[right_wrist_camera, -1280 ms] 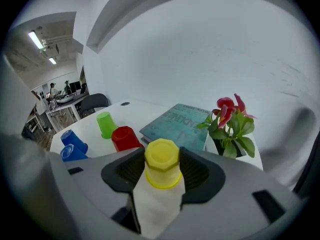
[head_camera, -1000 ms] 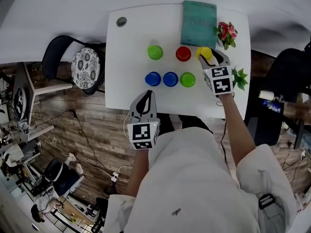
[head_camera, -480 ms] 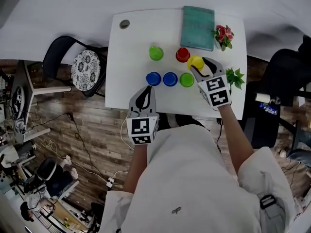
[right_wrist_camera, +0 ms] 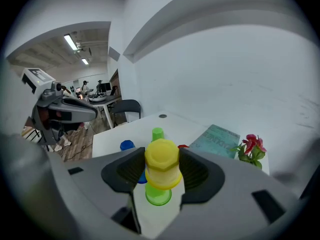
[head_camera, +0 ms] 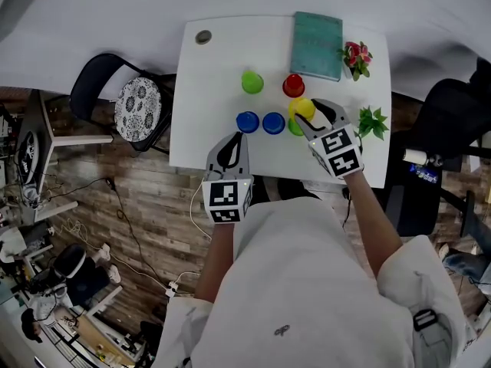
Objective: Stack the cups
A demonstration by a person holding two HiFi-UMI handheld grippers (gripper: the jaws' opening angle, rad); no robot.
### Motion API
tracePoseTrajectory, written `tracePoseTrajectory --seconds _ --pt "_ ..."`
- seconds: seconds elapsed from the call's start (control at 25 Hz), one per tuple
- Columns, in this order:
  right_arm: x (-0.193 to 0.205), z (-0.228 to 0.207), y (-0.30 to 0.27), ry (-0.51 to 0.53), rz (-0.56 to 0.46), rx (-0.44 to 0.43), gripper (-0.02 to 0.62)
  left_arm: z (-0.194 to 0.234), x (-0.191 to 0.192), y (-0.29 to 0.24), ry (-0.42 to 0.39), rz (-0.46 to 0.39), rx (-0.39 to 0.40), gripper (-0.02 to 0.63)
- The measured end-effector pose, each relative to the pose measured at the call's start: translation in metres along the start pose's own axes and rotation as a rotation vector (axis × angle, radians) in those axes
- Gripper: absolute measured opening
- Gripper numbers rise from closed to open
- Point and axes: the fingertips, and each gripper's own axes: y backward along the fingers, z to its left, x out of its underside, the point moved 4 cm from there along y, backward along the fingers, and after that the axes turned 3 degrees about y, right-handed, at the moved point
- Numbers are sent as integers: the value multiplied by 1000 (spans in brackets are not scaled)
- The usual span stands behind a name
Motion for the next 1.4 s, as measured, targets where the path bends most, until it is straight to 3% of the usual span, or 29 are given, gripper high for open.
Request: tracePoseTrajectory --seconds 0.8,1.4 --pt "8 42 -29 56 72 -131 221 17 15 14 32 12 -53 29" --pt "11 49 -35 76 85 -131 224 21 19 23 47 15 -73 29"
